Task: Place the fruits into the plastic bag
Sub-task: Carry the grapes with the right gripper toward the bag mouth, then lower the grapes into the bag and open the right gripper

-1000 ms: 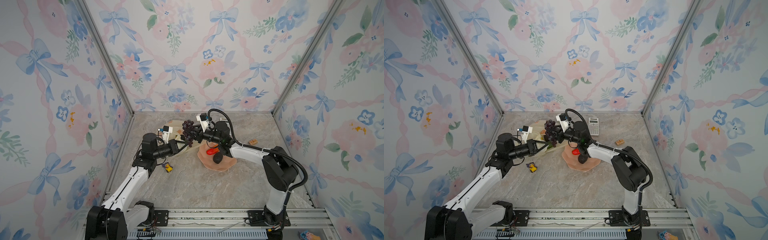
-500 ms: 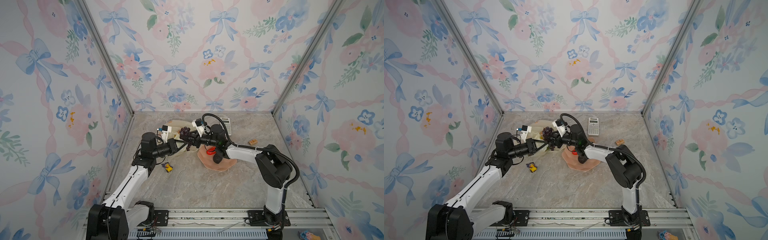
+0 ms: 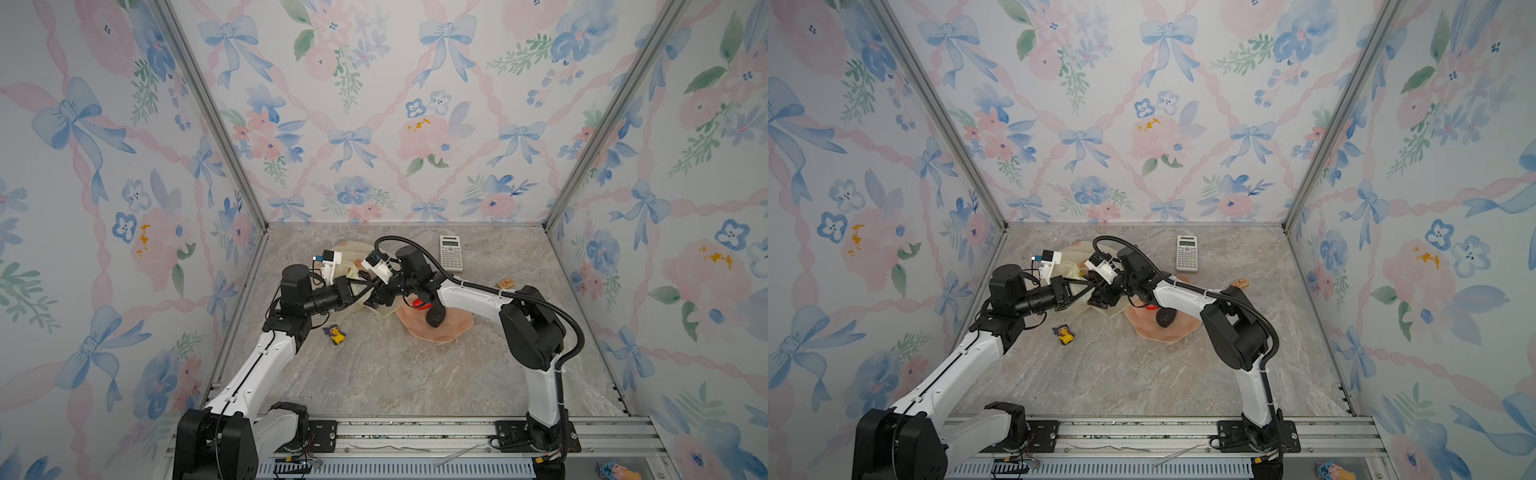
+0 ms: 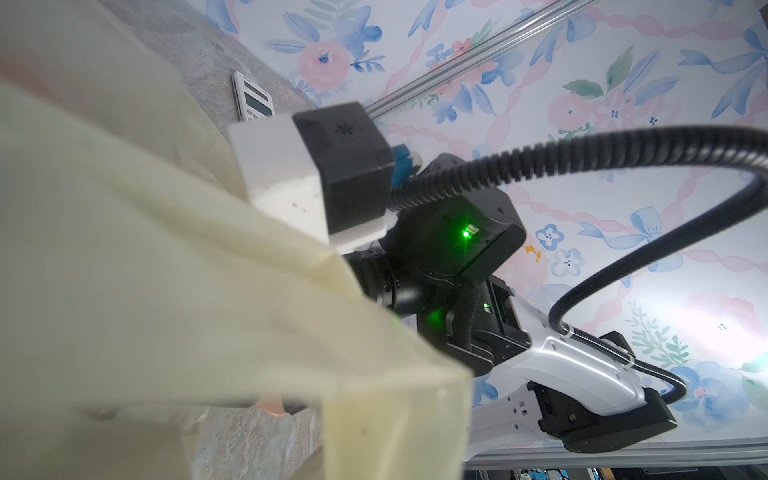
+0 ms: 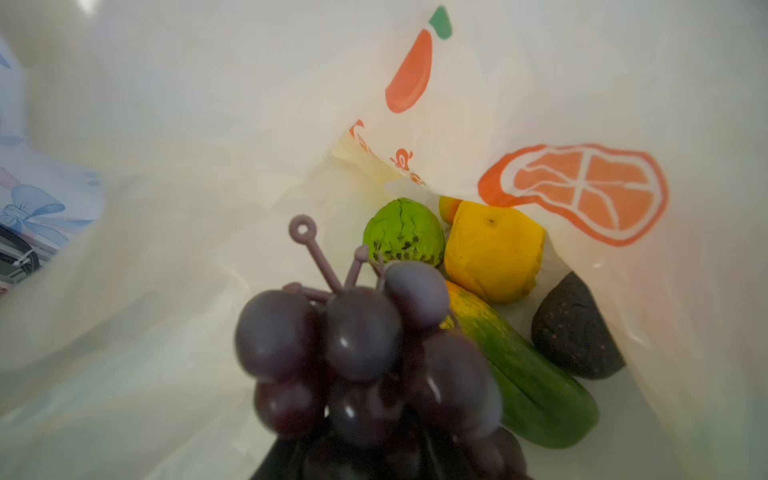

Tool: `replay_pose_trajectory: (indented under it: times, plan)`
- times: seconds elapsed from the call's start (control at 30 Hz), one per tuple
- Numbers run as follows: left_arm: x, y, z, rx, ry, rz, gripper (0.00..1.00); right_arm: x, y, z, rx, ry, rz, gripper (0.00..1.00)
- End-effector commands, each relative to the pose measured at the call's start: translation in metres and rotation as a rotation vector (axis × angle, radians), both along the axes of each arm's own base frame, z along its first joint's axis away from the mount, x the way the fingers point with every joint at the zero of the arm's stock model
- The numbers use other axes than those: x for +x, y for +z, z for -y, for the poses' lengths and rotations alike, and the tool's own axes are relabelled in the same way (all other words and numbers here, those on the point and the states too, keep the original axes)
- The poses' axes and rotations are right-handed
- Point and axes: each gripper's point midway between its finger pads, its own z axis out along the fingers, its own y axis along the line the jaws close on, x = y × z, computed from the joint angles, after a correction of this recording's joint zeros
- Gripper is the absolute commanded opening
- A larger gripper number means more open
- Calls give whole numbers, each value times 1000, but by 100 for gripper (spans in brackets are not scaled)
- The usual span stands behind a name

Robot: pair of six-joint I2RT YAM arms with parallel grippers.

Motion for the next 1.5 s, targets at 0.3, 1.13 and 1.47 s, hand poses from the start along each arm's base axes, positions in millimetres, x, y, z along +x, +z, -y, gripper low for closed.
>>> replay_pose_trajectory:
  times: [0.3,1.13,1.47]
  plan:
    - [-9,20,10,-21,-86,92,0,52,-35,1,-141,-182,-148,35]
    - [-25,16,10,-24,-147,135,0,137,-20,21,-153,-506,-128,56]
    - [-18,8,-2,-17,-85,114,0,104,-4,8,-114,-419,-116,70]
